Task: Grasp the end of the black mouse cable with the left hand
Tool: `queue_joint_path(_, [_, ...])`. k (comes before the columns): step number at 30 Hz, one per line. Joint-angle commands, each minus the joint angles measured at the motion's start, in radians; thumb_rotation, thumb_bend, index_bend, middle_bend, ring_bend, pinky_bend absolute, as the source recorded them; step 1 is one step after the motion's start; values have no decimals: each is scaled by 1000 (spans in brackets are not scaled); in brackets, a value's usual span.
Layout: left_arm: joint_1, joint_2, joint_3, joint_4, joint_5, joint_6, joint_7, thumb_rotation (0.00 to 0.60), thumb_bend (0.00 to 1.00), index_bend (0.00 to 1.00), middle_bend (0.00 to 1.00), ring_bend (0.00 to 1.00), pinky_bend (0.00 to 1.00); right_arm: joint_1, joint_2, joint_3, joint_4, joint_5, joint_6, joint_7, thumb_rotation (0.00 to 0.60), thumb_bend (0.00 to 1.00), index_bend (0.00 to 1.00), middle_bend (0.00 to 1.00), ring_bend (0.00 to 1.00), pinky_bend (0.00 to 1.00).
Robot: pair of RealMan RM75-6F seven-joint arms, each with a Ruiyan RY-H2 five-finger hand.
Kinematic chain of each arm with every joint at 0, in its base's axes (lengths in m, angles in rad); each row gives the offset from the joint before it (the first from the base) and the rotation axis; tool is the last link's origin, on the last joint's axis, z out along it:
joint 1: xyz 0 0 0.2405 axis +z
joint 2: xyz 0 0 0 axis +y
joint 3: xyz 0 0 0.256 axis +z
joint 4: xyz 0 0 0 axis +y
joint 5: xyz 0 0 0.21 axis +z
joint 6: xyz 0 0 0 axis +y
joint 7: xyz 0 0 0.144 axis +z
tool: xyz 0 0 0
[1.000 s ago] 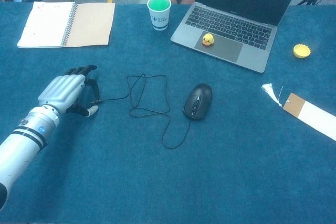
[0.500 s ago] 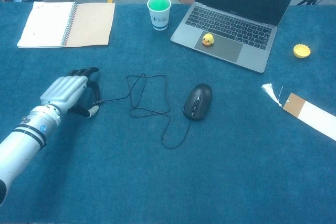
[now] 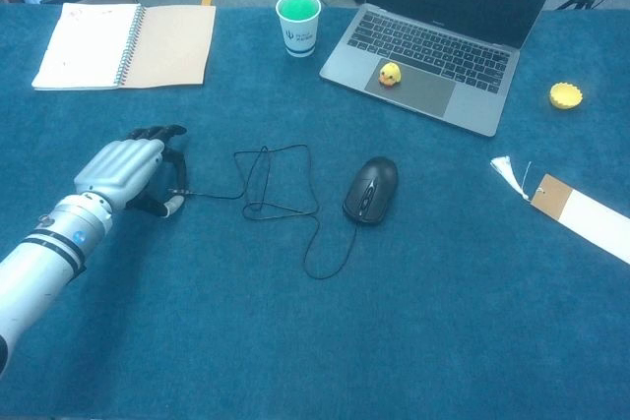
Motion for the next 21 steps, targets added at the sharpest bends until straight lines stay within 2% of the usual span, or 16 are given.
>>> queue_joint_path(1, [-2,25,-4,-34,9,7,-4,600,398,577,72,0,0,-1,1,1,-2,-1,2,0,600,369,609,453,355,420])
queue_joint_path(10, [-3,138,-27,-185,43,34,-41,600,398,576,78,0,0,0,-3,3,3,0,0,3,600,369,609,453,355,420])
queue_joint_path(15, [9,201,-29,-259,137,92,-88,600,404,575,94,0,0,3,-4,4,7,1,-7,5,600,369,609,453,355,420])
queue_joint_path(21, [12,280,-36,-387,206,113,-148,600,404,576,101,0,0,14,-11,6,13,1,-22,3,600,369,609,453,355,420])
